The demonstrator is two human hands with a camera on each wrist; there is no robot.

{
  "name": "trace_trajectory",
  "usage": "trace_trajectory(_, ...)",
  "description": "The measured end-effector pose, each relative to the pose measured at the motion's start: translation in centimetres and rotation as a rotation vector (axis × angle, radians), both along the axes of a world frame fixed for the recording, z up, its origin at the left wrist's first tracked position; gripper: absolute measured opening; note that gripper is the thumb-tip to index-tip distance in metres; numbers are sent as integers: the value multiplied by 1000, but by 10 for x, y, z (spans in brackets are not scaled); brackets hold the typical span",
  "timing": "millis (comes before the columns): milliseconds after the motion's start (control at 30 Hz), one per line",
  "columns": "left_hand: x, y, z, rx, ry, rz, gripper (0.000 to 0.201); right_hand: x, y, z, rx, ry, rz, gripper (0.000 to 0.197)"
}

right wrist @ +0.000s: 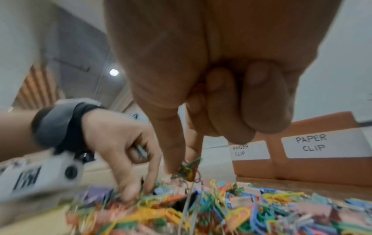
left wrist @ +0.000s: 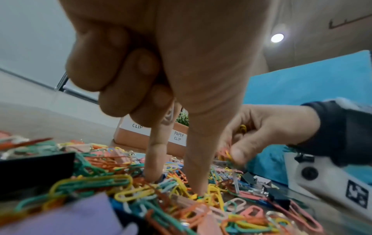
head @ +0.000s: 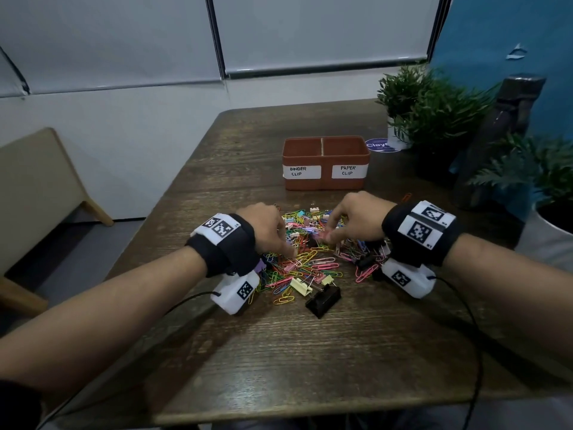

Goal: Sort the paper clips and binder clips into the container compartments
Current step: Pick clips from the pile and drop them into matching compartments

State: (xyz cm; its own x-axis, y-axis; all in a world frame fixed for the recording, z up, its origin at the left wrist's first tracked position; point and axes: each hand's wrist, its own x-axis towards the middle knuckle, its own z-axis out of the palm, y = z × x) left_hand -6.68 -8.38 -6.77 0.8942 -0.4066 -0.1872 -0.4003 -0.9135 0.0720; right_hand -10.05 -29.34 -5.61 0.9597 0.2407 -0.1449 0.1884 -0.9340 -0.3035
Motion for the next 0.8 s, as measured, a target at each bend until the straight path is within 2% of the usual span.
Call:
trace_trajectory(100, 0, -6, -1, 90, -25, -19, 43, 0, -10, 6, 90, -8, -25, 21)
trace_trajectory(233, 1, -11, -2, 95, -40, -44, 25, 2, -16, -3, 247, 91, -73, 24)
trace_trajectory(367, 3, -7, -2, -17, 18, -67, 13, 7, -17, -14, 520, 244, -293, 30)
trace_trajectory(467, 6, -2, 4, -174, 76, -60, 16, 8, -19, -19, 725, 340, -389, 24)
trace_trajectory(600, 11, 2, 15, -488, 144, -27, 21, 15, -21, -25, 1032, 386, -348, 25)
trace_trajectory(700, 16, 1, 18, -749, 180, 109, 26, 20, -23, -24, 1259, 415, -366, 28)
trace_trajectory(800, 23, 0, 15, -1059, 306, 261, 21, 25, -27, -21, 1381, 391, -414, 28)
